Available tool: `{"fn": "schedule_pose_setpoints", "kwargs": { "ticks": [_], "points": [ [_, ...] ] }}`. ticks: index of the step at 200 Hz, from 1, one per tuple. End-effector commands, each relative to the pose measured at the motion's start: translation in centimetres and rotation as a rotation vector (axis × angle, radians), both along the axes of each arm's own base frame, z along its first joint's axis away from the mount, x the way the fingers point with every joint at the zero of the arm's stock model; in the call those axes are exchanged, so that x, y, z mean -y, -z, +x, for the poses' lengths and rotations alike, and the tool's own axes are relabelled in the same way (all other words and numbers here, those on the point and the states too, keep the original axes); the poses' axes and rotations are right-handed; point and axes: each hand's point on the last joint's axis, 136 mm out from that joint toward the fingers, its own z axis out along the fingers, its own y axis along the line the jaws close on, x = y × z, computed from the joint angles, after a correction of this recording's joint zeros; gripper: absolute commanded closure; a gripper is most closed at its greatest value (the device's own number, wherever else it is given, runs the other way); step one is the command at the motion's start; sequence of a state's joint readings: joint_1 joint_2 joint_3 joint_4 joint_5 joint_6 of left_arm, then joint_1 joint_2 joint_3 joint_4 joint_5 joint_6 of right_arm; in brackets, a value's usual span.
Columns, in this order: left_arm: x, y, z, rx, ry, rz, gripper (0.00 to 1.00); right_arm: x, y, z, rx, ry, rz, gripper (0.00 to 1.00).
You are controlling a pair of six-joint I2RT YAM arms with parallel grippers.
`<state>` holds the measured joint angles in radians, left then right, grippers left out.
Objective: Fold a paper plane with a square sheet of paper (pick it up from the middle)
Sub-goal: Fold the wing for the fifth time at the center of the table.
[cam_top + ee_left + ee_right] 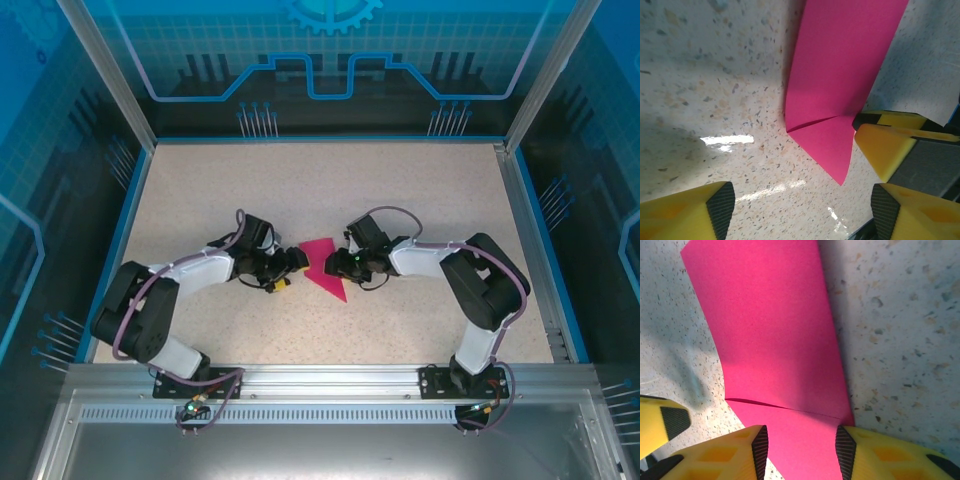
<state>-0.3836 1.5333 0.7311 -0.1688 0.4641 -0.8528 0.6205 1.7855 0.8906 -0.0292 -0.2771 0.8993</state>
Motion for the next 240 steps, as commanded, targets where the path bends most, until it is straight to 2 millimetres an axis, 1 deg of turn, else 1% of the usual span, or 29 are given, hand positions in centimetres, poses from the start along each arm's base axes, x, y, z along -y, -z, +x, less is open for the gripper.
{"fn": "schedule_pose_setpoints", "kwargs": {
  "ticks": [1,36,56,98,131,156,182,207,224,240],
  "points": [
    [1.7,-1.0,0.8,-0.002,0.011,-0.059,0.29,1.9,2.9,-1.4,-0.105,0.043,-0.028,0.56],
    [2.9,-0.4,1.0,-0.033,0.028,-0.064,0.37,2.4,3.4,-1.5,-0.128,0.058,-0.012,0.57],
    [3.2,0.0,1.2,-0.046,0.029,-0.059,0.41,2.6,3.6,-1.4,-0.134,0.063,-0.010,0.57],
    [3.6,0.8,1.6,-0.067,0.033,-0.052,0.44,2.9,4.0,-1.4,-0.149,0.065,-0.006,0.58],
    [4.3,1.0,1.9,-0.072,0.050,-0.062,0.49,2.9,3.9,-1.3,-0.148,0.065,0.004,0.57],
    [4.5,1.3,2.3,-0.076,0.056,-0.060,0.51,2.9,3.9,-1.3,-0.144,0.060,0.011,0.57],
    [4.8,1.5,2.4,-0.074,0.065,-0.058,0.57,2.8,3.7,-1.1,-0.130,0.054,0.020,0.57],
    [4.6,1.5,2.2,-0.072,0.065,-0.046,0.57,3.0,3.0,-0.7,-0.096,0.044,0.012,0.56],
    [3.8,1.5,1.8,-0.070,0.051,-0.010,0.56,3.0,2.6,-0.5,-0.085,0.037,0.007,0.56],
    [3.1,1.6,1.5,-0.065,0.039,0.023,0.54,3.1,2.8,-0.5,-0.089,0.030,-0.001,0.56]
  ]
}}
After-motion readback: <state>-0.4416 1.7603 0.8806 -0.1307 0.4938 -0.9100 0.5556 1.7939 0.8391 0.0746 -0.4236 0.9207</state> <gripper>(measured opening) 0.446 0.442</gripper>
